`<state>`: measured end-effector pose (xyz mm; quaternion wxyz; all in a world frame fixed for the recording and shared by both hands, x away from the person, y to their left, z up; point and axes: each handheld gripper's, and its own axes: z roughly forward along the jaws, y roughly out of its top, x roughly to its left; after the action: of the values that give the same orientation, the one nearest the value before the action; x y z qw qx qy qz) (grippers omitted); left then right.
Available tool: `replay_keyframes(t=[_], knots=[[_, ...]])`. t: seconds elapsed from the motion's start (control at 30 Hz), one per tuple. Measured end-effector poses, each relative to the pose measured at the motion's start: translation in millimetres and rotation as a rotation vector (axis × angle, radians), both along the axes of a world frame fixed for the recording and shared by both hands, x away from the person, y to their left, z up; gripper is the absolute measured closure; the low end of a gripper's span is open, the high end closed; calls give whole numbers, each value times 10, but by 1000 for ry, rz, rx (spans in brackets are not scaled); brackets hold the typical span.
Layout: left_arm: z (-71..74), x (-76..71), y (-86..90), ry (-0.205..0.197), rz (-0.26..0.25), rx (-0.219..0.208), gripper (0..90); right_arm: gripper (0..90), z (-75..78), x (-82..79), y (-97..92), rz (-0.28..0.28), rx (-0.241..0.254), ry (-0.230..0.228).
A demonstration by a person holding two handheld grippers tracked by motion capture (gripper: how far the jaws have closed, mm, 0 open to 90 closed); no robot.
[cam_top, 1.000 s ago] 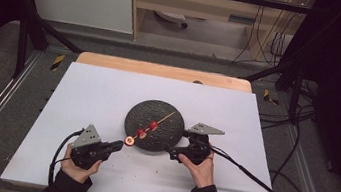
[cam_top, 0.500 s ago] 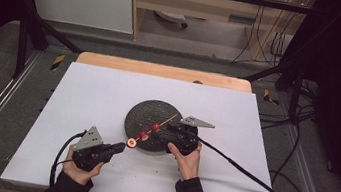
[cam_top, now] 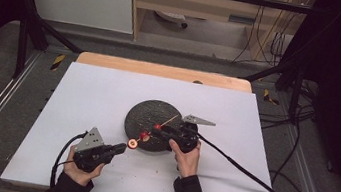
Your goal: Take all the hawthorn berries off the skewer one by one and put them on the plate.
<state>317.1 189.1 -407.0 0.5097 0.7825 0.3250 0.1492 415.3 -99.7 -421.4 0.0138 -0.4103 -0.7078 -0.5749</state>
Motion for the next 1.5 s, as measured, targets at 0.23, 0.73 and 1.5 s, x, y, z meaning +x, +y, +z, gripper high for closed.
replay_keyframes(t=[0.23, 0.73, 1.5], knots=[[13, -8, 7, -11, 0, -3, 885, 555, 51, -5, -24, -3, 17, 0], [52, -29, 26, -25, -4, -9, 886, 595, 163, 24, -93, -26, 42, -19], [115, -55, 99, -47, 3, -21, 885, 596, 389, 260, -319, -95, 51, -48]])
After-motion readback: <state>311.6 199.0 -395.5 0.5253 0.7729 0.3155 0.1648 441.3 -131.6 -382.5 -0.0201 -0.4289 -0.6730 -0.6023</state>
